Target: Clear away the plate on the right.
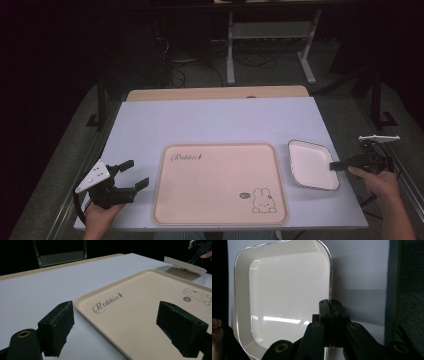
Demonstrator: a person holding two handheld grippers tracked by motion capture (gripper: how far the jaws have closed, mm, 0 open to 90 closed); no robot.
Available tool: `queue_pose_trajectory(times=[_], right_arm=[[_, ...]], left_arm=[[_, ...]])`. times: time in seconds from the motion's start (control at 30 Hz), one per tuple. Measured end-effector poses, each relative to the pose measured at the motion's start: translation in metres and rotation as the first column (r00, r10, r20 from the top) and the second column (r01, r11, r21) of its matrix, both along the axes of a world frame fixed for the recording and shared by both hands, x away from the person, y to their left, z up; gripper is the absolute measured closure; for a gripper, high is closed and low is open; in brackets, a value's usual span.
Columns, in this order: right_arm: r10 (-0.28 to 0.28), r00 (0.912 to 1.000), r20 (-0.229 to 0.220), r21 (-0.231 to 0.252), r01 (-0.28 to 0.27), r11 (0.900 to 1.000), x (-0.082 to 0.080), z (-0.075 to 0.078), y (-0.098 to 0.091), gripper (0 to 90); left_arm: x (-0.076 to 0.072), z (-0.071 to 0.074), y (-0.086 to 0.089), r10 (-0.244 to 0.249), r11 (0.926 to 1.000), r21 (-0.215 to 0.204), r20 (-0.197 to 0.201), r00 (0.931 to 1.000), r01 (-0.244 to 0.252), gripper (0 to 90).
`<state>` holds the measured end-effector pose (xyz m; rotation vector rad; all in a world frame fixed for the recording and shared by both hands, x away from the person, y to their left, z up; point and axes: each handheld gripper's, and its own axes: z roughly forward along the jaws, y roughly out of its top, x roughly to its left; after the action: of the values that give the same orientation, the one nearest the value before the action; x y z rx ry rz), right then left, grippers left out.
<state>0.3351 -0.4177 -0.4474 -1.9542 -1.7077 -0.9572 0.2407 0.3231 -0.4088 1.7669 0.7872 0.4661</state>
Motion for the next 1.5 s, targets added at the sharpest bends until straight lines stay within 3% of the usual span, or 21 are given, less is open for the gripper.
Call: queue_pose_trajectory(times=[0.17, 0.33, 0.47, 0.6, 0.8, 1.0, 1.13, 1.5], right_arm=[[-0.01, 0.9993, 0.037, 0.064, 0.008, 0.9979, -0.005, 0.004, 0.003, 88.5], [-0.016, 0.9984, 0.054, 0.087, 0.012, 0.9962, -0.007, 0.01, 0.006, 88.4], [-0.038, 0.9971, 0.066, 0.152, 0.028, 0.9879, -0.014, 0.011, 0.01, 88.4], [-0.044, 0.9963, 0.073, 0.165, 0.031, 0.9859, -0.019, 0.015, 0.013, 88.4], [-0.072, 0.9913, 0.11, 0.225, 0.046, 0.9732, -0.026, 0.028, 0.02, 88.4], [-0.08, 0.9861, 0.145, 0.241, 0.044, 0.9696, -0.029, 0.041, 0.03, 88.4], [-0.094, 0.98, 0.176, 0.277, 0.042, 0.9599, -0.031, 0.053, 0.04, 88.4], [-0.076, 0.9738, 0.214, 0.279, 0.014, 0.9601, -0.031, 0.084, 0.072, 88.3]], left_arm=[[0.0, 0.0, 0.0, 0.0, 1.0, -0.003, 0.0, 1.0, 0.0, 14.4], [-0.001, 0.0, 0.0, 0.001, 1.0, -0.006, 0.001, 1.0, -0.001, 14.4], [-0.001, 0.001, 0.002, 0.006, 1.0, -0.007, 0.002, 1.0, -0.006, 14.4], [-0.002, 0.001, 0.002, 0.008, 0.9999, -0.015, 0.001, 1.0, -0.008, 14.4], [-0.002, 0.001, 0.003, 0.009, 0.9998, -0.016, 0.003, 1.0, -0.009, 14.4], [-0.002, 0.001, 0.004, 0.014, 0.9997, -0.019, 0.005, 0.9999, -0.014, 14.4], [-0.002, 0.002, 0.004, 0.015, 0.9997, -0.02, 0.009, 0.9998, -0.015, 14.3], [-0.002, 0.001, 0.004, 0.016, 0.9996, -0.024, 0.007, 0.9999, -0.016, 14.4]])
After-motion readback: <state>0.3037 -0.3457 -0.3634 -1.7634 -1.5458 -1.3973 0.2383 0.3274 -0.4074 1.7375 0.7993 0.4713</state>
